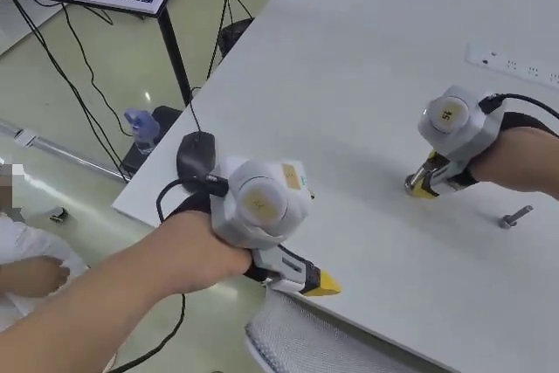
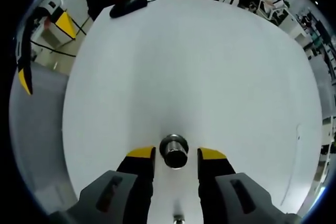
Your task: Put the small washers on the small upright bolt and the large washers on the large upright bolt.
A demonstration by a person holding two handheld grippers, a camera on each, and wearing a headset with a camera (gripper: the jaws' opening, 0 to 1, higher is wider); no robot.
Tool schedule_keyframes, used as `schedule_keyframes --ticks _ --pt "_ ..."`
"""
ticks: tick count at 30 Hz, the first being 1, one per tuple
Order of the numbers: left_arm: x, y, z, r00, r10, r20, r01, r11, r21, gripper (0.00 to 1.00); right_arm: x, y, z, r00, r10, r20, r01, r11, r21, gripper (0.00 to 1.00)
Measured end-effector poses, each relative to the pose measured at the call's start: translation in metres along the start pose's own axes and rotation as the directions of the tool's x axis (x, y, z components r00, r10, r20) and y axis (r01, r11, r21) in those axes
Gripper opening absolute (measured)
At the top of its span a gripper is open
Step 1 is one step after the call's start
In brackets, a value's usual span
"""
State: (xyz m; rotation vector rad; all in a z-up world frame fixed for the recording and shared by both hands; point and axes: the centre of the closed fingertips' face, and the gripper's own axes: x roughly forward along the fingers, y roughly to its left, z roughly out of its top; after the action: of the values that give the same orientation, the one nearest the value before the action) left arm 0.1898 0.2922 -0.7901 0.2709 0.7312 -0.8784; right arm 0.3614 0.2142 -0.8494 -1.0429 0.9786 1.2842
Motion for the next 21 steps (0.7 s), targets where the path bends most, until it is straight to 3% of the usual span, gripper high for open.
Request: schedule_keyframes --ticks 7,12,21 --pt "0.001 -0.002 0.002 1.0000 0.000 0.004 0.000 1.000 0.002 0.75 -0.010 -0.002 0.003 0.9991 -0.024 0.034 0.025 1.000 -0.019 0.36" --pt "0.003 -0.002 0.004 0.9999 0.002 0.010 -0.002 1.000 -0.003 0.75 -0.022 -0.005 0.005 0.9951 -0.040 0.090 0.040 0.999 0.007 0.38" --pt "0.006 -0.002 0.015 0.9997 0.006 0.023 -0.006 1.000 0.013 0.77 -0.050 -0.010 -0.014 0.9833 -0.078 0.164 0.073 0.997 0.034 0.41"
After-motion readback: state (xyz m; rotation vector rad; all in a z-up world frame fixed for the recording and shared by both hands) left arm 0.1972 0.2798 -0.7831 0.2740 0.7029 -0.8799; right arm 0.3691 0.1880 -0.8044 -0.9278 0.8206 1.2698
